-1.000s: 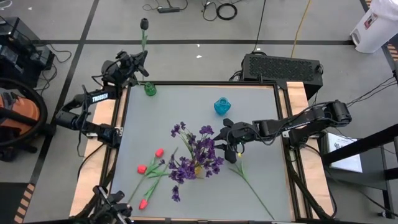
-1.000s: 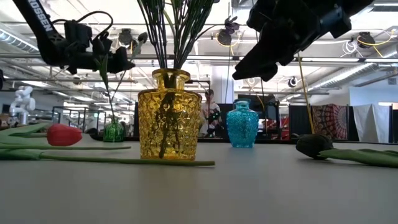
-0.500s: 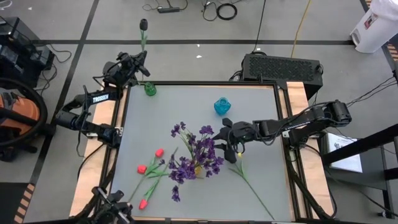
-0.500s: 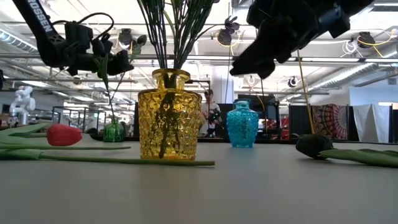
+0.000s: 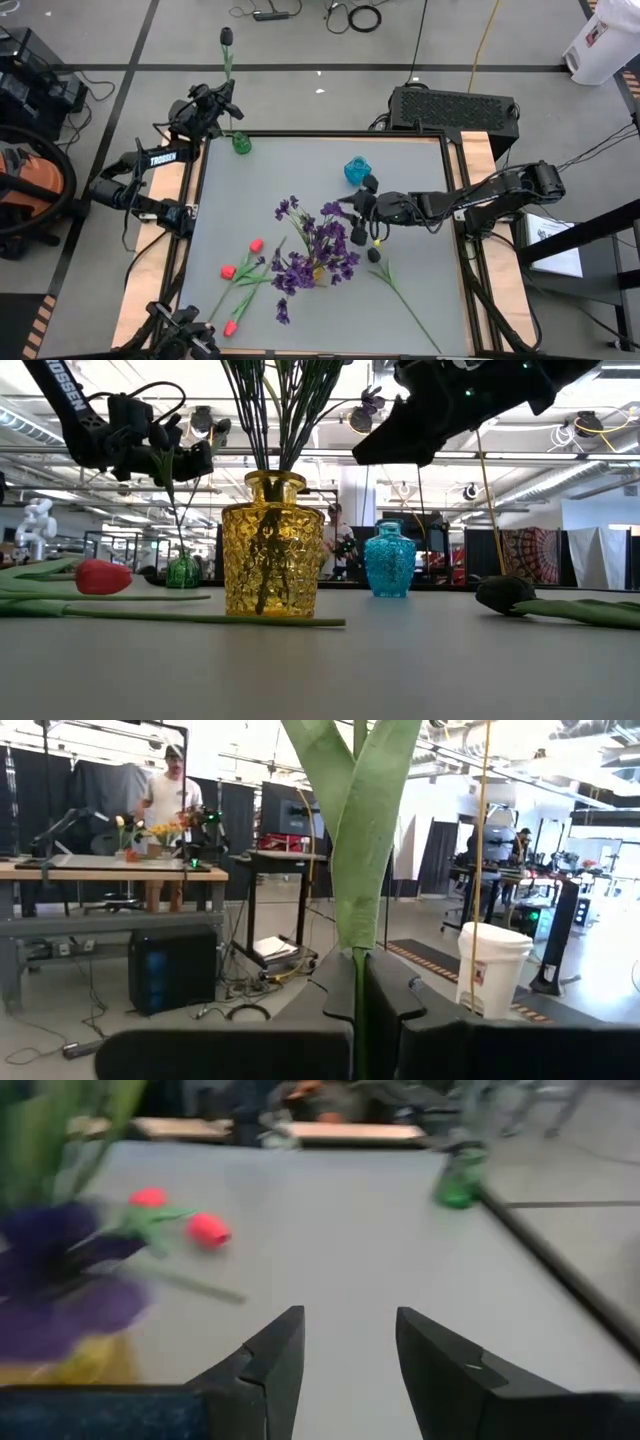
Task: Sort flowers into vase by color
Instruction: Put the bottom black flower into the green vase
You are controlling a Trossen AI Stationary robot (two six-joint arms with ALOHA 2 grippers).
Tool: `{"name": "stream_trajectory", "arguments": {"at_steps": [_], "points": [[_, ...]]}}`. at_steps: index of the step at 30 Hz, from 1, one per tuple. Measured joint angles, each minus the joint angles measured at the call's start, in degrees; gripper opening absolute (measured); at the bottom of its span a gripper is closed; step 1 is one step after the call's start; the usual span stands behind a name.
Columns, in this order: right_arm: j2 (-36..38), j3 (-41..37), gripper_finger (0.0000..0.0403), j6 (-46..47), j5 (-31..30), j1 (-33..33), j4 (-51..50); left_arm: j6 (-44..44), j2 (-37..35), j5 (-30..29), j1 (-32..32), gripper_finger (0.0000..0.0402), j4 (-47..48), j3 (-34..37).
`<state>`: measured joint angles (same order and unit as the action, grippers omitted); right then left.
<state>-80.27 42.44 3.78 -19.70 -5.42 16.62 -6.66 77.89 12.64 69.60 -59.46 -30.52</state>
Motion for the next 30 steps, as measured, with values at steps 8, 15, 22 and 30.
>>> {"name": "stream_trajectory", "arguments": {"at_steps": [8,15,22,30], "points": [[-1.4,0.0,0.0151,0.4,-1.5,3.6,8.4,-0.1,2.0,-3.1,0.1,0.0002,-0.2,0.0],[-4.8,0.0,0.0151,2.5,-1.2,8.2,12.8,-2.0,7.3,-3.0,0.0,0.0002,-5.1,0.0],[-5.9,0.0,0.0151,3.0,-0.9,9.8,12.8,-2.1,9.1,-2.8,0.1,0.0002,-8.8,-0.1],[-5.9,0.0,0.0151,3.1,-0.9,9.9,12.9,-1.5,9.2,-2.6,0.1,0.0002,-8.6,-0.1]]}}
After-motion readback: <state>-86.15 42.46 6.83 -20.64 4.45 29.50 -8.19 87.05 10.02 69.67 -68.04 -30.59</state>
